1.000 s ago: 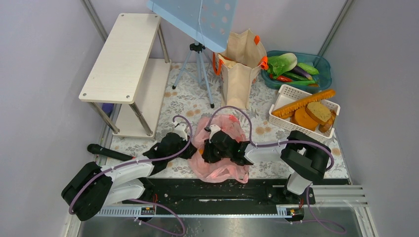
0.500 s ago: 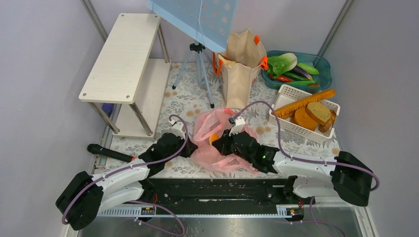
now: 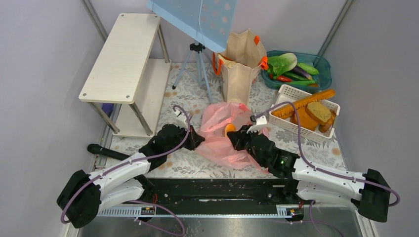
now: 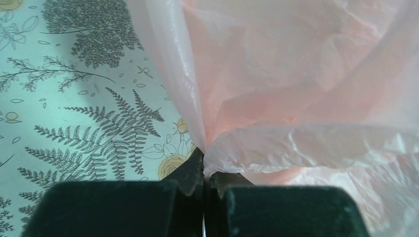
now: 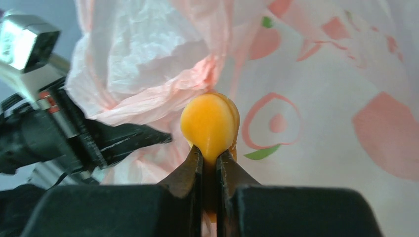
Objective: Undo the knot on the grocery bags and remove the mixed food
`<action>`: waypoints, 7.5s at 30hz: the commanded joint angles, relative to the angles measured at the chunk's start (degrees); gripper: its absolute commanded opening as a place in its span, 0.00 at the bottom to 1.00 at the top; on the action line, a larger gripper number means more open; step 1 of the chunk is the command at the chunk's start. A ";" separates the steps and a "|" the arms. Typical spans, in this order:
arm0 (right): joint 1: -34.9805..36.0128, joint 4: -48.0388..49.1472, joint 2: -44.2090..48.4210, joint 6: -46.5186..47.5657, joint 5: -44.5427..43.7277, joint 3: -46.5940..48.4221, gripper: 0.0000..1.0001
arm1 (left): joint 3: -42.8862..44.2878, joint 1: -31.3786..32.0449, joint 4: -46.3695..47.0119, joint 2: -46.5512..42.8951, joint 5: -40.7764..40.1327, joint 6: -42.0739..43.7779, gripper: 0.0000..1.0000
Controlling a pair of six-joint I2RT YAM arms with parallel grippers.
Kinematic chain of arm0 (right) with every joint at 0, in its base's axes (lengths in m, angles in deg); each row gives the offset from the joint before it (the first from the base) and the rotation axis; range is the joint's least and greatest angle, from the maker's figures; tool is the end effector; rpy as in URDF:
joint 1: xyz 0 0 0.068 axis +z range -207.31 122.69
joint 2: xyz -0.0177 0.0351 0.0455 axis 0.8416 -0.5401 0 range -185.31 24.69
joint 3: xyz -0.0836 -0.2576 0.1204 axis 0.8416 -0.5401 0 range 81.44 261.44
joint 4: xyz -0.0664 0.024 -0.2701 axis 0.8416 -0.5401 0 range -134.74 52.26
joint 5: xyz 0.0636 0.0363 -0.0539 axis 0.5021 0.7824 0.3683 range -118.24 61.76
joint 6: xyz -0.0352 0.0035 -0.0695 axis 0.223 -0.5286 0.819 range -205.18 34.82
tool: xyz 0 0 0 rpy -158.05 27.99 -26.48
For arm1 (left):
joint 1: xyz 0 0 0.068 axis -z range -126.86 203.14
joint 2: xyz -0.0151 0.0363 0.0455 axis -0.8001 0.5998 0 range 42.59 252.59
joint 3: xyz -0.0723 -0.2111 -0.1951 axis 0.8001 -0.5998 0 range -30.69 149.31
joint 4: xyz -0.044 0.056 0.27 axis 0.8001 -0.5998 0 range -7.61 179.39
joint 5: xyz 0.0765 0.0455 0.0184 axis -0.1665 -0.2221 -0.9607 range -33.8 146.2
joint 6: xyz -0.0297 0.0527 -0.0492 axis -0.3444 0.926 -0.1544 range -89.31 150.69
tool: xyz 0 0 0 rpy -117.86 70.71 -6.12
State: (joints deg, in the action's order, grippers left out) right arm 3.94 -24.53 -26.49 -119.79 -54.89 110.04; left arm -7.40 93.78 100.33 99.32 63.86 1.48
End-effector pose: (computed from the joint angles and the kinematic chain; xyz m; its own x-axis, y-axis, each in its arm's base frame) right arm 0.1405 0.1940 0.2704 -0.3886 0.3471 -0.8535 -0.4252 0.7542 0.5003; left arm 0.1797 -0.1660 0.2057 -0.6142 -0.1104 -0.7814 0.5032 0.7081 -0.4955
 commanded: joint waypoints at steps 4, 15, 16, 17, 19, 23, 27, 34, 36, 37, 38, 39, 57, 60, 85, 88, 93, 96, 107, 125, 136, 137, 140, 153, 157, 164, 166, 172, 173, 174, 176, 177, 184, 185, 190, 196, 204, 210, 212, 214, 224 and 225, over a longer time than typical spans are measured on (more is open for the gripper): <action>-0.08 -1.83 -8.67 -0.96 -10.19 1.31 0.02 | -2.63 -0.38 -1.22 1.13 0.84 1.53 0.00; -0.08 1.64 -21.37 -3.55 -6.10 0.44 0.17 | -4.48 -0.22 1.98 12.03 -0.63 0.34 0.00; -0.08 1.18 -22.16 -3.61 -5.96 0.88 0.20 | -4.48 -0.19 2.33 12.77 -0.68 0.49 0.00; -0.16 1.01 -22.80 -3.52 -5.81 1.08 0.26 | -4.55 -0.09 2.86 13.39 -0.56 0.52 0.00; -0.37 1.11 -24.25 -3.62 -5.71 1.50 0.38 | -4.73 -0.10 3.77 14.23 -0.25 0.54 0.00; -1.08 1.11 -27.34 -4.05 -5.18 2.61 0.52 | -4.83 -0.07 4.77 15.19 0.29 0.49 0.00; -1.51 2.45 -29.33 -3.67 -5.06 3.22 0.58 | -5.13 0.01 5.14 14.99 0.46 0.52 0.00; -2.82 3.50 -33.02 -1.75 -5.21 5.01 0.65 | -5.52 -0.01 5.57 15.01 0.69 0.54 0.00; -3.06 4.32 -33.70 -0.95 -5.08 4.94 0.52 | -5.53 -0.01 5.52 15.01 0.62 0.51 0.00; -3.07 4.95 -33.49 -0.44 -5.07 4.80 0.46 | -5.46 -0.03 5.50 14.96 0.61 0.55 0.00; -3.07 5.58 -32.96 -0.04 -4.93 4.54 0.40 | -5.45 0.00 5.42 14.99 0.67 0.51 0.00; -3.07 6.07 -32.15 0.70 -4.75 4.30 0.34 | -5.40 -0.01 5.24 14.88 0.63 0.47 0.00; -3.07 -18.13 -4.24 5.11 7.25 4.06 0.19 | 4.13 -0.16 -5.67 11.71 -1.65 -7.44 0.00; -3.07 -25.29 -0.45 3.37 11.17 4.49 0.18 | 6.54 -0.76 -7.17 10.67 -0.75 -10.00 0.00; -23.92 -43.24 5.06 12.03 20.44 33.09 0.17 | 39.56 -9.31 -47.94 24.68 1.11 12.79 0.00; -35.28 -41.31 2.77 12.25 23.42 32.02 0.18 | 38.41 -9.18 -45.40 22.64 -2.99 14.56 0.00; -48.75 -35.22 -4.79 12.93 21.11 30.55 0.21 | 37.03 -9.22 -45.11 19.54 -15.37 20.20 0.00; -53.96 -27.72 -12.05 12.34 18.04 29.67 0.21 | 36.87 -9.20 -45.70 18.28 -17.18 20.89 0.00; -59.76 -15.23 -33.31 10.88 5.18 34.45 0.29 | 36.84 -9.20 -46.26 18.34 -14.25 21.19 0.00; -64.16 -16.40 -35.43 13.35 12.78 36.39 1.00 | 36.89 -9.44 -46.45 18.52 -16.21 21.31 0.00; -57.35 -12.17 -24.84 27.28 46.43 37.60 0.99 | 49.35 -19.29 -47.62 20.70 -20.23 19.25 0.00; -55.72 -12.30 -24.44 30.22 46.23 37.84 1.00 | 51.18 -20.08 -47.93 21.78 -20.68 19.24 0.00; -53.11 -10.29 -24.72 34.05 46.52 38.43 0.99 | 55.82 -21.23 -48.86 25.28 -20.37 19.33 0.00; -46.74 -16.29 -35.06 30.55 32.21 49.53 0.93 | 53.97 -21.30 -42.77 23.12 -14.17 22.20 0.82; -44.34 -10.60 -36.39 21.57 27.03 44.84 0.97 | 50.73 -21.27 -39.54 18.94 -14.51 21.93 0.96; -41.36 -8.49 -41.59 20.27 16.47 46.15 0.98 | 43.03 -19.15 -31.43 10.13 -13.68 23.69 0.99; -41.39 -6.86 -44.02 21.72 13.70 47.38 0.98 | 42.43 -17.32 -30.89 9.19 -14.22 24.75 0.99; -41.39 -4.58 -48.69 28.01 14.86 50.34 0.48 | 42.20 -13.33 -31.24 9.11 -17.60 26.38 0.99; -41.35 -4.94 -48.19 28.56 14.88 49.99 0.29 | 42.21 -13.14 -31.19 9.15 -17.68 26.29 0.99; -41.39 -4.99 -47.18 28.75 14.76 48.79 0.11 | 42.36 -13.00 -31.43 9.22 -17.74 25.97 0.99; -41.38 -4.59 -43.06 28.08 14.68 44.72 0.00 | 42.72 -12.96 -31.85 9.26 -17.93 24.74 0.99; -41.40 -4.85 -40.45 27.45 15.20 42.36 0.00 | 43.06 -13.00 -32.08 9.15 -18.02 23.82 0.99; -38.27 -14.64 -19.31 25.69 23.55 26.31 0.00 | 43.53 -12.94 -30.82 7.44 -8.49 18.04 0.99; -37.08 -17.58 -17.10 25.78 24.52 25.14 0.00 | 43.71 -12.84 -30.62 7.40 -7.12 17.26 0.99; -29.05 -27.31 -6.10 19.97 25.74 16.82 0.00 | 44.82 -10.53 -29.57 7.78 -3.15 14.07 0.99; -18.83 -33.60 6.14 8.90 22.91 7.96 0.00 | 46.47 -9.24 -28.84 10.26 1.45 5.96 0.99; -16.63 -40.08 11.84 4.67 22.78 7.49 0.71 | 46.67 -5.60 -23.74 17.08 8.64 -0.18 0.99; -16.61 -49.59 16.13 6.32 19.42 17.03 1.00 | 52.12 -3.47 -29.77 23.49 6.57 4.16 0.99; -16.63 -52.27 16.91 6.74 18.68 20.58 0.99 | 52.98 -3.31 -30.51 25.44 6.38 4.55 0.99; -16.64 -54.59 16.79 6.71 17.35 24.74 0.99 | 53.36 -3.19 -30.60 27.07 7.72 4.52 0.97; -17.61 -57.93 -9.50 16.66 7.15 50.35 0.99 | 50.70 -0.18 -30.28 25.26 11.09 11.54 0.00; -18.51 -56.67 -12.48 17.55 7.98 51.68 0.99 | 50.17 0.10 -30.17 24.67 10.73 11.73 0.00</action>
State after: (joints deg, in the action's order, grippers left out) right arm -13.17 -81.56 -26.77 -108.80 -42.81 157.01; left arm 43.72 92.98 69.36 127.73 73.77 9.98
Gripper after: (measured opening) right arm 0.993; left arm 0.032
